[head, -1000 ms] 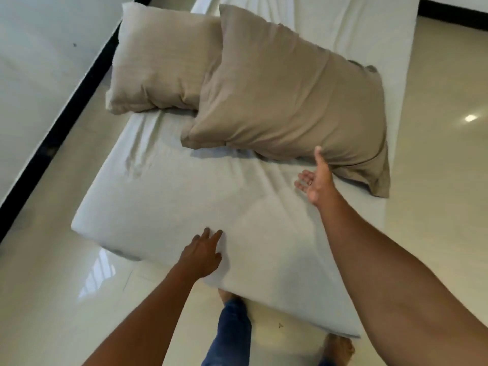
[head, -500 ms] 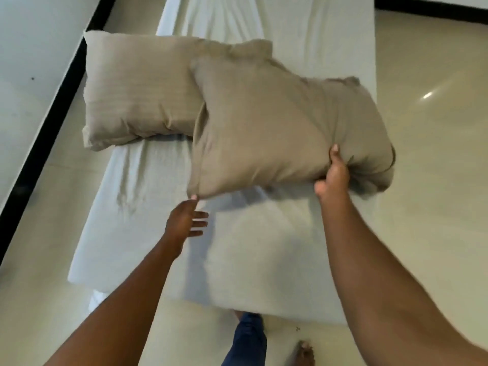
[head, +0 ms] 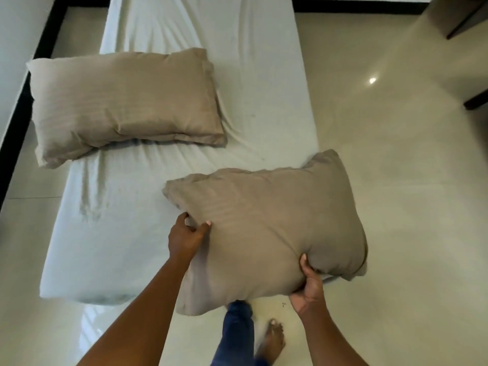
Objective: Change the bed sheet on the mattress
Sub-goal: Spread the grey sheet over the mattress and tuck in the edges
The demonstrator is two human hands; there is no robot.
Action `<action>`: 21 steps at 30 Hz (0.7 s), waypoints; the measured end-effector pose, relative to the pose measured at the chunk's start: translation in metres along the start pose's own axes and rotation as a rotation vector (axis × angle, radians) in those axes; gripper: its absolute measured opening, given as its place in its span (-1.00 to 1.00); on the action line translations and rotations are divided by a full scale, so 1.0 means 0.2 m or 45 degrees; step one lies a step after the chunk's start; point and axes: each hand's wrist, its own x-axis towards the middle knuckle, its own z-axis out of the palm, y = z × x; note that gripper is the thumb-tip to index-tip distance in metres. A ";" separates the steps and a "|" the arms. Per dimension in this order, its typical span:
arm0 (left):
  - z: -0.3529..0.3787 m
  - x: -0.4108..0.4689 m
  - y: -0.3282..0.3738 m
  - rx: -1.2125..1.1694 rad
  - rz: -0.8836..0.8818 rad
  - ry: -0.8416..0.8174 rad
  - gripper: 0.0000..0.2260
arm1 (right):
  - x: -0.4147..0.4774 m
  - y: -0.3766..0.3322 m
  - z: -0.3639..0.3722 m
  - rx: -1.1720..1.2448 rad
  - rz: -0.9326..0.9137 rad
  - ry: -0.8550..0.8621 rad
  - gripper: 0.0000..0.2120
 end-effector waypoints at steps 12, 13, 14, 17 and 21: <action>-0.06 0.00 0.02 0.474 0.279 -0.043 -0.36 | -0.10 0.00 0.64 -1.686 -0.847 0.588 -0.10; -0.07 0.06 0.01 0.483 0.299 -0.073 -0.35 | -0.07 0.03 0.74 -1.715 -0.917 0.449 -0.17; -0.09 0.13 0.00 0.487 0.302 -0.111 -0.34 | -0.04 0.06 0.85 -1.718 -0.917 0.298 -0.23; -0.19 0.36 -0.03 0.519 0.301 -0.190 -0.30 | 0.11 0.17 1.18 -1.870 -0.806 0.017 -0.44; -0.45 0.68 -0.16 0.537 0.251 -0.197 -0.33 | 0.33 0.40 1.62 -1.824 -0.625 -0.133 -0.61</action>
